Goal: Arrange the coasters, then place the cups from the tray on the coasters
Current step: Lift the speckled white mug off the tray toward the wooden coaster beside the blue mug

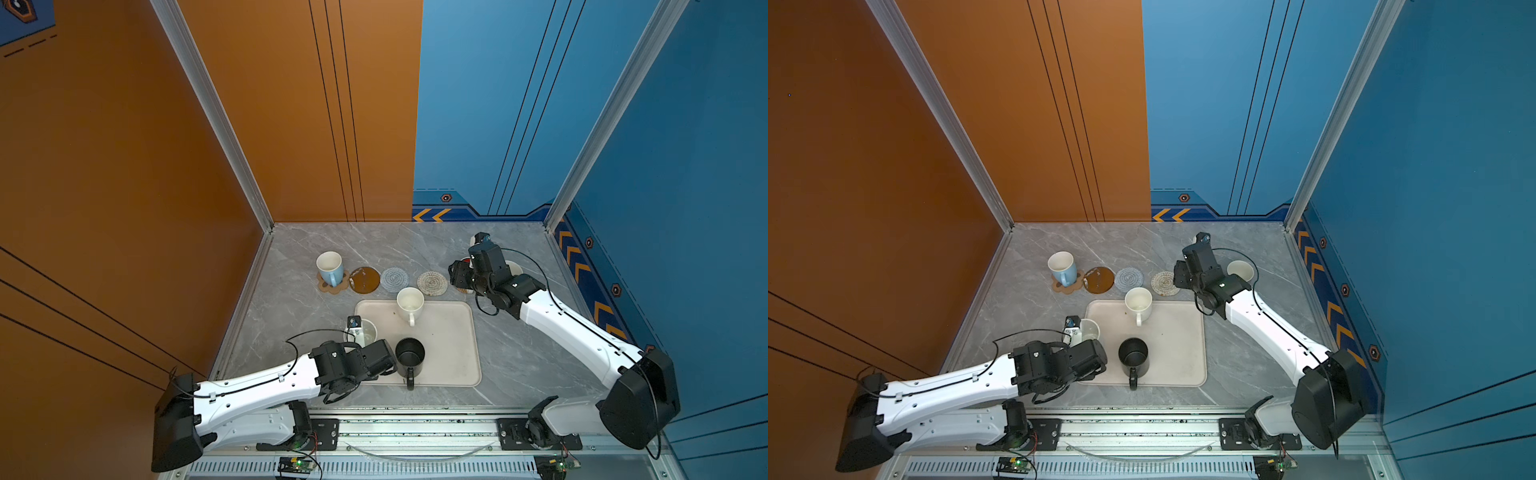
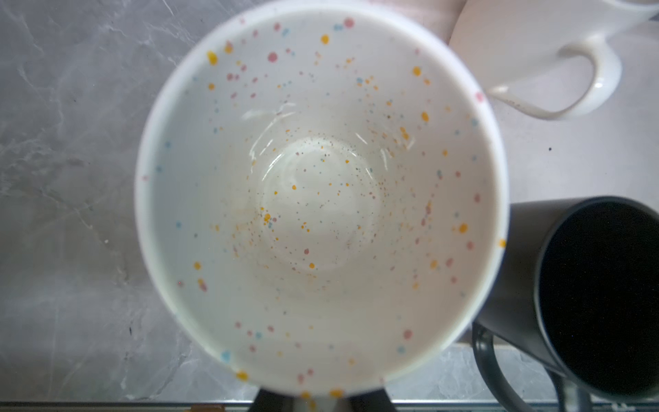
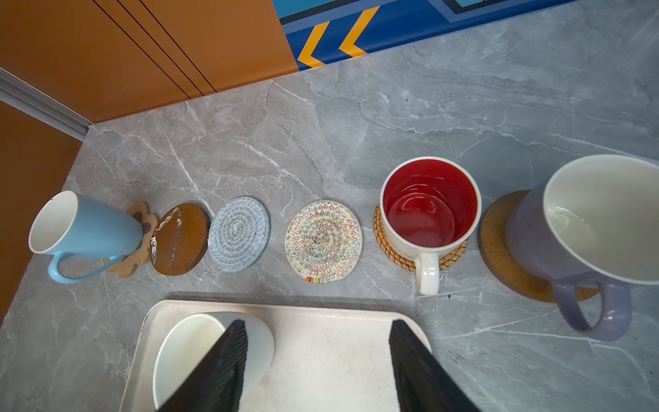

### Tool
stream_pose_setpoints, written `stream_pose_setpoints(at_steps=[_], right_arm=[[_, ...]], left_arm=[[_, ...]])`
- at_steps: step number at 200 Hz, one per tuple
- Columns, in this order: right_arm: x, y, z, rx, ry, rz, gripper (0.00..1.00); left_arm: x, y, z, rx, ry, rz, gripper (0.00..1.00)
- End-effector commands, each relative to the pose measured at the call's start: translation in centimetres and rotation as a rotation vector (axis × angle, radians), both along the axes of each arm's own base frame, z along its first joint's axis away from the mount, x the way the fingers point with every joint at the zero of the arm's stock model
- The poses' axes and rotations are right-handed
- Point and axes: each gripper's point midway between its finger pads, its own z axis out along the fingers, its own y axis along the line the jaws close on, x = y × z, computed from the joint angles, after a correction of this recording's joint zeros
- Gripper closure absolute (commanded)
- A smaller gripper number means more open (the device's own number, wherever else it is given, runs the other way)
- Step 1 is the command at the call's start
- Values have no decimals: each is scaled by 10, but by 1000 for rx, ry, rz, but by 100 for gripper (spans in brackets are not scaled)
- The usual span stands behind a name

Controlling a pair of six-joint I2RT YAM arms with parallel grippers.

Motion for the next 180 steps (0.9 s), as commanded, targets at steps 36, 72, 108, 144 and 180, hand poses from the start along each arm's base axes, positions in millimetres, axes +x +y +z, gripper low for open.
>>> stream_pose_setpoints(at_steps=[36, 72, 108, 144, 180], right_arm=[[1, -2, -6, 3, 11, -13, 38], [2, -3, -6, 0, 12, -13, 38], [2, -4, -7, -3, 14, -15, 38], [2, -5, -6, -6, 13, -17, 38], [3, -9, -8, -11, 20, -25, 38]], left_arm=[[55, 0, 49, 42, -169, -22, 100], [87, 6, 48, 6, -191, 4, 100], [120, 6, 49, -33, -211, 19, 100], [152, 9, 42, -57, -212, 43, 100], [181, 7, 32, -68, -207, 48, 100]])
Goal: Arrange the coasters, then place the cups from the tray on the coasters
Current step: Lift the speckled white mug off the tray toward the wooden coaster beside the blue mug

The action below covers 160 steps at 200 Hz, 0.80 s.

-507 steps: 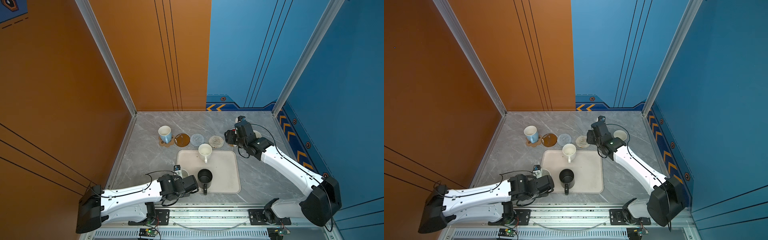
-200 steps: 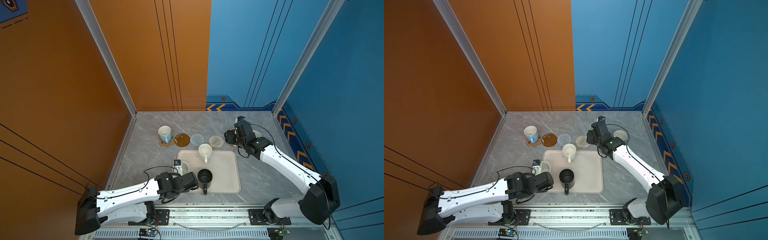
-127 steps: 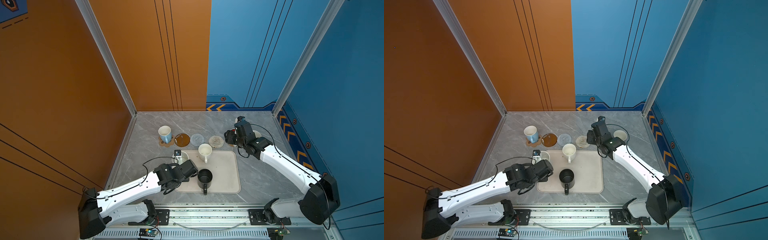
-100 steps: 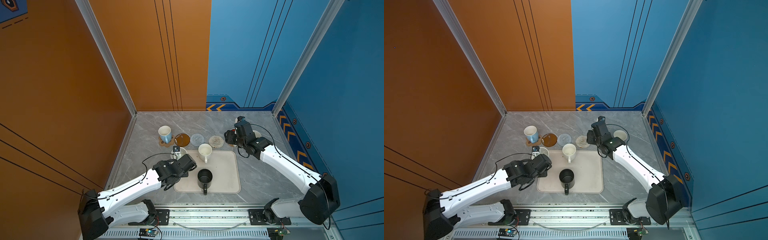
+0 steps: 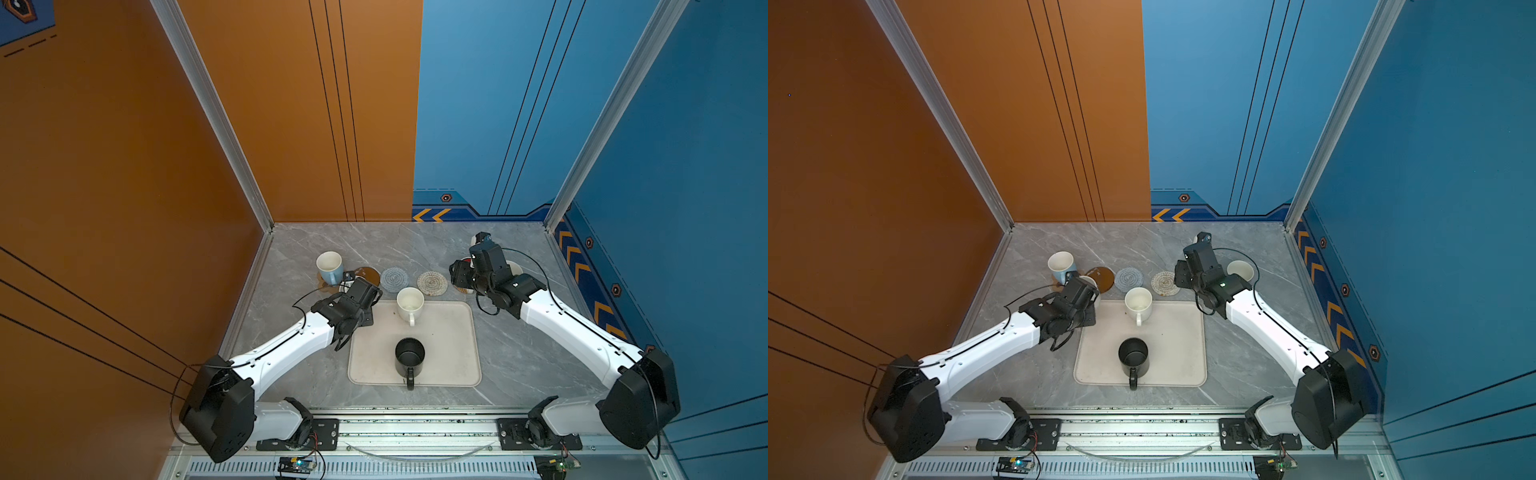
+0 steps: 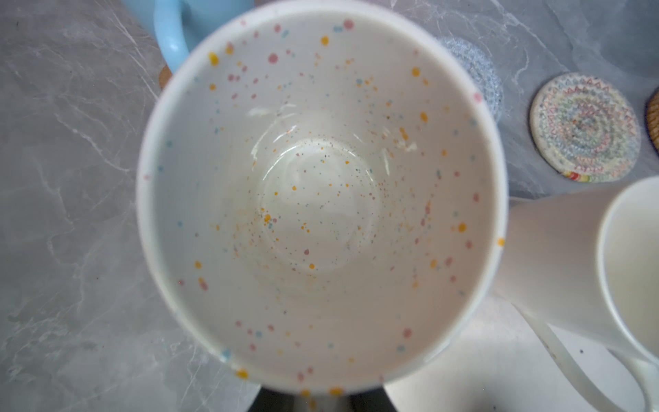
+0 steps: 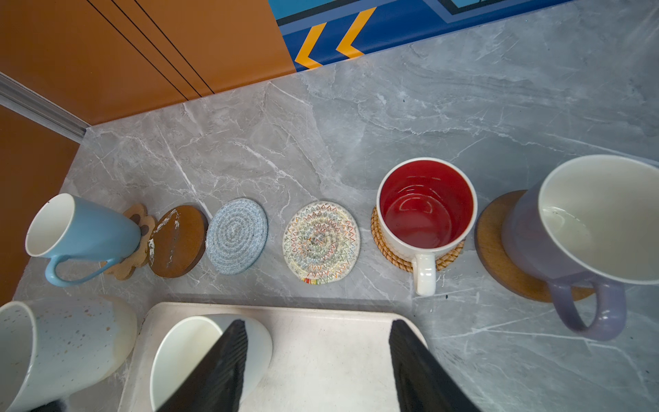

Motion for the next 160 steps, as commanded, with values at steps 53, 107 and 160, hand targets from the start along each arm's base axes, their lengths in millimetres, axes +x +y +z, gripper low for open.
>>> stream_pose_setpoints(at_steps=[53, 107, 160], right_arm=[[3, -9, -11, -15, 29, -24, 38], [3, -12, -13, -19, 36, -29, 38], [4, -11, -18, -21, 50, -23, 38]], left_arm=[[78, -31, 28, -89, -139, -42, 100], [99, -30, 25, -63, -136, -43, 100], [114, -22, 21, -52, -126, -29, 100]])
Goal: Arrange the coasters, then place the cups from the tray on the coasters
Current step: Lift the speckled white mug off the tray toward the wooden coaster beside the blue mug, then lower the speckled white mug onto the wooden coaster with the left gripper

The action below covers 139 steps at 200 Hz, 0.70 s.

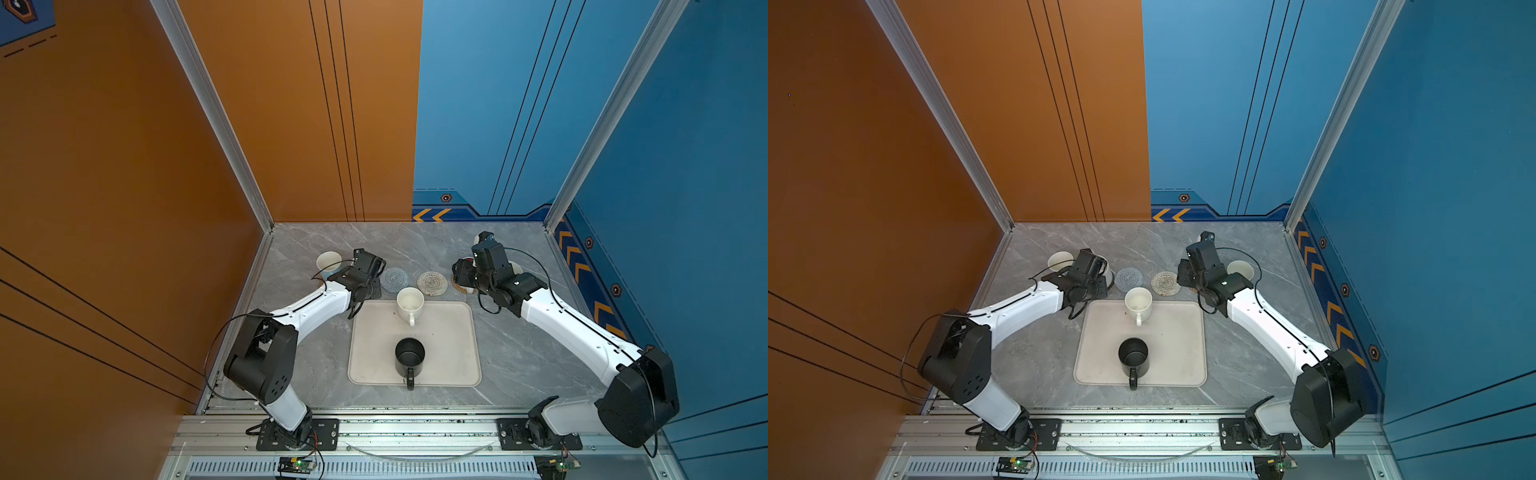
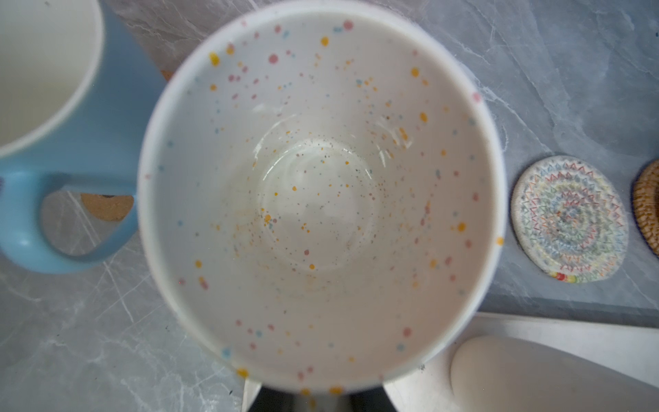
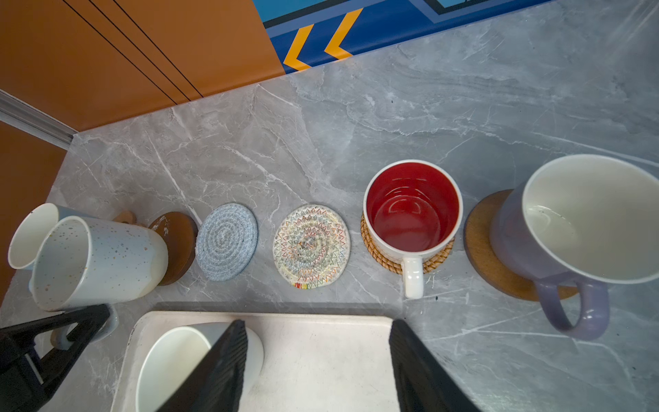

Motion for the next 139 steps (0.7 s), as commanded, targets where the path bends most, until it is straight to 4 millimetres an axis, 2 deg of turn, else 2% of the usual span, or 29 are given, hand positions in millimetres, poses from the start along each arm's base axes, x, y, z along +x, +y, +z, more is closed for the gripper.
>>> stream_pose_setpoints(at_steps=[1, 81, 139], right_arm=[[-1, -3, -13, -15, 38, 0, 38], [-1, -2, -16, -15, 47, 3, 38], [0, -4, -18, -16, 54, 1, 38]], left_arm=[[28, -4, 30, -32, -108, -2, 100], [45, -2, 25, -39, -96, 9, 100], [46, 0, 17, -16, -76, 14, 100]])
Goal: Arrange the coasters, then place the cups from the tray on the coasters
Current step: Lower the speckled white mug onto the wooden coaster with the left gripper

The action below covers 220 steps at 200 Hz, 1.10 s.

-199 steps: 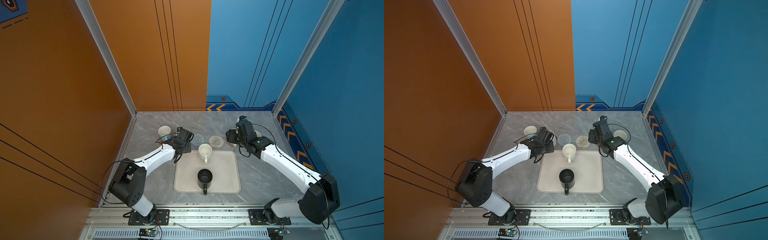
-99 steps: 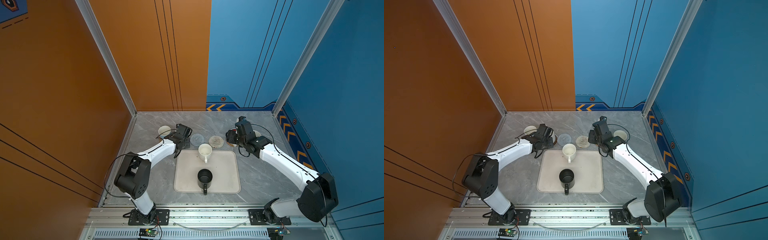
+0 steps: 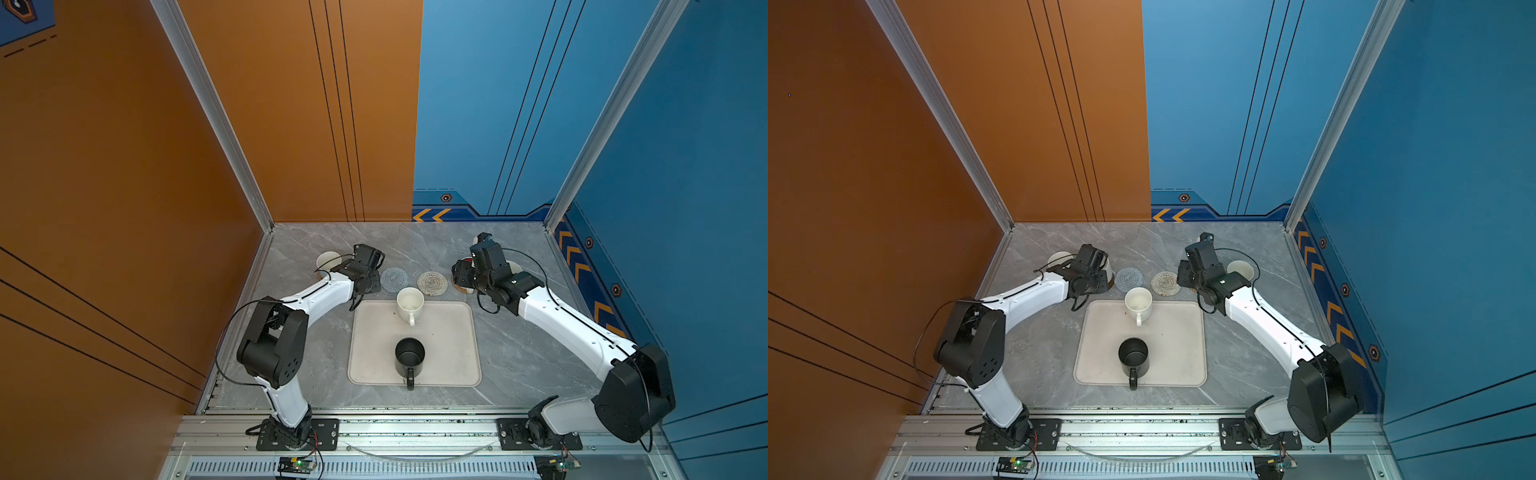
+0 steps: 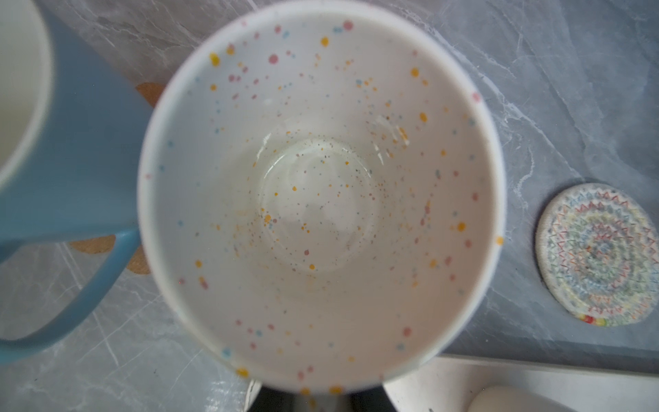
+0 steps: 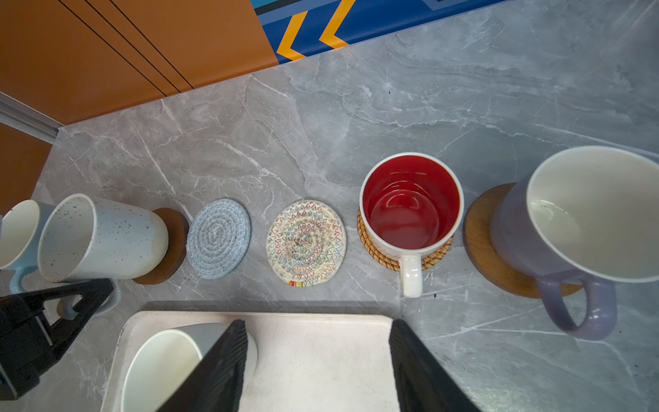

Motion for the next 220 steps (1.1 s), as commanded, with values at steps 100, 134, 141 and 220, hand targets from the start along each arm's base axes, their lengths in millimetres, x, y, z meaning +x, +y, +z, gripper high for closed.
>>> stream_pose_setpoints(at_steps=[100, 134, 141, 220], right_arm=[[1, -1, -13, -7, 45, 9, 38], [1, -1, -14, -7, 46, 11, 38], [1, -1, -14, -7, 46, 11, 38], [2, -1, -15, -5, 50, 12, 38]], left_arm=[[22, 6, 23, 22, -82, 22, 100], [22, 5, 19, 26, -72, 24, 100], [22, 5, 18, 27, -70, 22, 100], [20, 8, 14, 38, -57, 34, 100]])
